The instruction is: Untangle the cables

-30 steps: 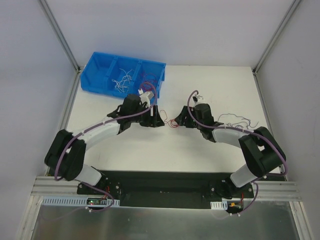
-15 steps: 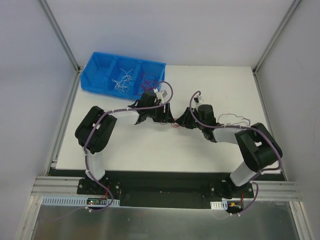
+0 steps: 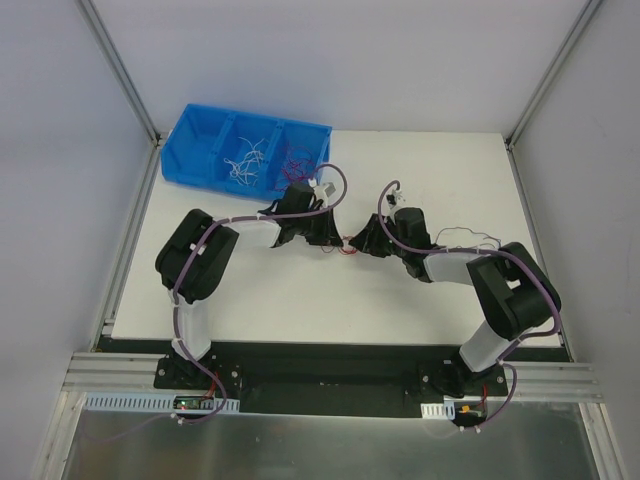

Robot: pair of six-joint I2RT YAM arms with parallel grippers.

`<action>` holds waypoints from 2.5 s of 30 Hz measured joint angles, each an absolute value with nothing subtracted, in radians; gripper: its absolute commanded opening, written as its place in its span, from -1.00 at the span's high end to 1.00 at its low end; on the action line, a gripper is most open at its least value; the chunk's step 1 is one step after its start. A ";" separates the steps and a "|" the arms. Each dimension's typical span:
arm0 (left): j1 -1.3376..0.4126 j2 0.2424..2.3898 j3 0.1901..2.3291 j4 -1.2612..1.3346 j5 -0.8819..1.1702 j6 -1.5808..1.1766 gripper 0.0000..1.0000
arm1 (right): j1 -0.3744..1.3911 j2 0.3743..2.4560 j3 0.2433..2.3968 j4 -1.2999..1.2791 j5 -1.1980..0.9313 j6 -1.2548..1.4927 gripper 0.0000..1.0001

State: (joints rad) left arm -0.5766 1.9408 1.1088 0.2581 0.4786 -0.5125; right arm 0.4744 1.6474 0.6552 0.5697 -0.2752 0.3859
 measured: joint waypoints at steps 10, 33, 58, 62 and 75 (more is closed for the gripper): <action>-0.577 1.788 1.011 0.247 0.501 -0.497 1.00 | 0.475 1.627 0.640 0.575 -0.270 0.385 -0.24; -0.577 1.543 0.867 0.211 0.524 -0.453 1.00 | 0.480 1.478 0.489 0.680 -0.325 0.376 -0.14; -0.712 1.050 0.748 0.196 0.349 -0.361 1.00 | 0.704 1.527 0.712 0.289 0.193 0.319 -0.09; -0.722 0.956 0.748 0.193 0.331 -0.348 1.00 | 0.694 1.559 0.768 0.220 0.262 0.337 -0.13; -0.720 0.917 0.866 -0.015 0.189 -0.300 1.00 | 0.580 1.571 0.707 0.218 0.226 0.418 -0.35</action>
State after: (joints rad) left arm -0.7200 0.9173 0.8661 -0.0151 0.1894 -0.3004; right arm 0.5797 1.5707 0.7071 0.2184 0.2256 0.4183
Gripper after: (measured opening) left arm 0.010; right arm 0.609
